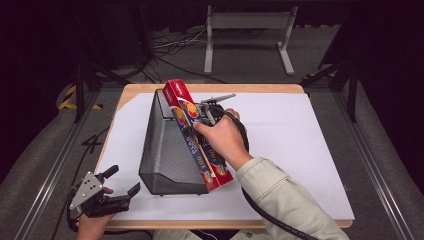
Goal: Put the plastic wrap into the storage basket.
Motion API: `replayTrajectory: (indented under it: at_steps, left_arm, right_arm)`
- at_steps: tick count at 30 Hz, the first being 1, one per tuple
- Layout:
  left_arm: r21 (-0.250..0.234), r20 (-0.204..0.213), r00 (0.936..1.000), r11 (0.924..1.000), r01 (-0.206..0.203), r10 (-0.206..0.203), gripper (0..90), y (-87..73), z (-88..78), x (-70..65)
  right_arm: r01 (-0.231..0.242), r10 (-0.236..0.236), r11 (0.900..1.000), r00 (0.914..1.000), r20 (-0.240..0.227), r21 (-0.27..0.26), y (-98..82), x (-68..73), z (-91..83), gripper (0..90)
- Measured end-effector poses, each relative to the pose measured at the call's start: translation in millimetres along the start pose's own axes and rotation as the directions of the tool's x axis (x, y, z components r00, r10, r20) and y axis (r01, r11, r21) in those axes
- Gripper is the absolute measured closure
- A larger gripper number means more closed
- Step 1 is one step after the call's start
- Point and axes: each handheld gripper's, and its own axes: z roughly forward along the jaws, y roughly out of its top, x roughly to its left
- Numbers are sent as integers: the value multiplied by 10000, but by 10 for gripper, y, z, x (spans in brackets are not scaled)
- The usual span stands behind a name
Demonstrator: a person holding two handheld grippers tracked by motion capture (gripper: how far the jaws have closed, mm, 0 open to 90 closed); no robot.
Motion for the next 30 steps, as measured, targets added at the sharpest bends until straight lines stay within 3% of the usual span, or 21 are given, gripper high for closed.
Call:
replayTrajectory:
  at_steps: [9,22,30]
  left_arm:
    - [18,-1,10000,10000,-20,20,71,5,11,-2]
    - [38,-8,10000,10000,-7,7,71,0,8,3]
    - [53,-2,10000,10000,7,-7,71,-1,11,4]
  right_arm:
    - [15,-16,9992,10000,22,397,-40,54,21,393]
    - [5,-112,9866,9978,646,1633,-36,119,270,389]
    - [-103,-79,9813,9956,937,1922,-3,122,366,387]
